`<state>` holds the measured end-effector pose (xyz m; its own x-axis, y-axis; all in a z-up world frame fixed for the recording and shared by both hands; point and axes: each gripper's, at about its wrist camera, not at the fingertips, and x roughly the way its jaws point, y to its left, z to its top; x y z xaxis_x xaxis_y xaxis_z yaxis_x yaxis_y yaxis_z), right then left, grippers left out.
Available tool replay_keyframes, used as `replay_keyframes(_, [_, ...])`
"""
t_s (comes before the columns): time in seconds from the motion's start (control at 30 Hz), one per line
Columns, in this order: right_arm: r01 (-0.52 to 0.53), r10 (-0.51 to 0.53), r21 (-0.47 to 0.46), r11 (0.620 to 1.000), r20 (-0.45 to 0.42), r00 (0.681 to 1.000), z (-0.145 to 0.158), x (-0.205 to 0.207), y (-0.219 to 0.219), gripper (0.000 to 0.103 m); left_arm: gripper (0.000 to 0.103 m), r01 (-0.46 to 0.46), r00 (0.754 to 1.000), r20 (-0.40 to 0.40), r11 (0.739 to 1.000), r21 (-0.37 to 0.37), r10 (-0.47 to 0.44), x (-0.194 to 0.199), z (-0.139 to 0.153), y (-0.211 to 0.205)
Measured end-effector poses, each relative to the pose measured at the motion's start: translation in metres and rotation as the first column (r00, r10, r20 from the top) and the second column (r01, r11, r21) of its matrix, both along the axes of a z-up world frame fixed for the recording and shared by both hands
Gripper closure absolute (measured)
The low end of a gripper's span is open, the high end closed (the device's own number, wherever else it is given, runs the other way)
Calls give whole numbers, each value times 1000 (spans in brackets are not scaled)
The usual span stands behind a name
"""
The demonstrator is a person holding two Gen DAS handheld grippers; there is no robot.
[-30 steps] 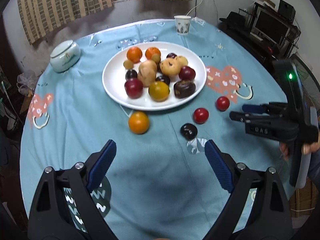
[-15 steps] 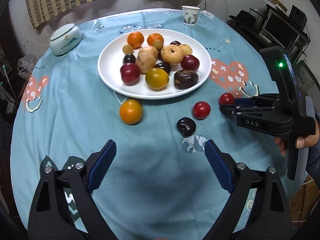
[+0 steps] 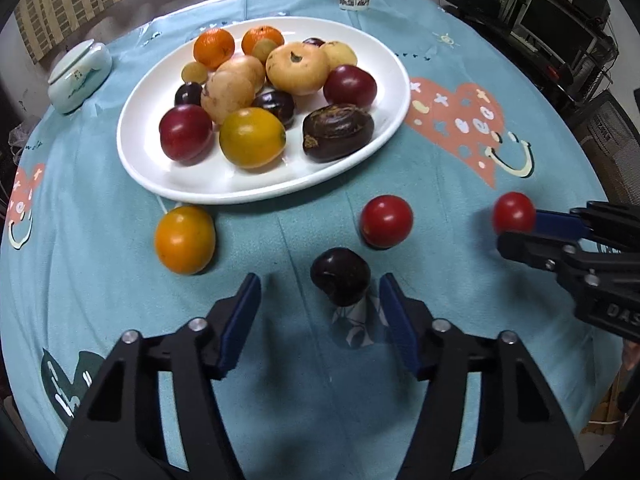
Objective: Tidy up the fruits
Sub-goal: 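Grasp a dark plum with the left tool while the right tool grasps a red tomato, then carry the dark plum and red tomato onto the plate and open both tools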
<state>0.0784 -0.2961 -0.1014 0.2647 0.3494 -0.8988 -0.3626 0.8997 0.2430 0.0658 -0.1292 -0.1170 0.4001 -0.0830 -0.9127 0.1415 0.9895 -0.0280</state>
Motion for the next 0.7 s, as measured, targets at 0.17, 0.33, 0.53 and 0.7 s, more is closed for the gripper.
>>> replay_keyframes(0.17, [1, -1, -13, 1000, -13, 1000, -6, -3, 4, 72, 60, 20, 1000, -11, 1000, -21, -20, 4, -5, 1])
replay_keyframes(0.33, [15, -16, -12, 1000, -22, 1000, -10, -8, 6, 72, 72, 64, 998, -7, 998, 4, -64, 3, -2, -9])
replay_keyframes(0.53, [22, -23, -17, 1000, -29, 999, -11, -16, 8, 72, 72, 82, 997, 7, 997, -5, -82, -3, 7, -9])
replay_keyframes(0.7, [32, -32, -23, 999, -25, 999, -9, -23, 9, 72, 72, 104, 994, 35, 994, -16, -103, -11, 21, -9])
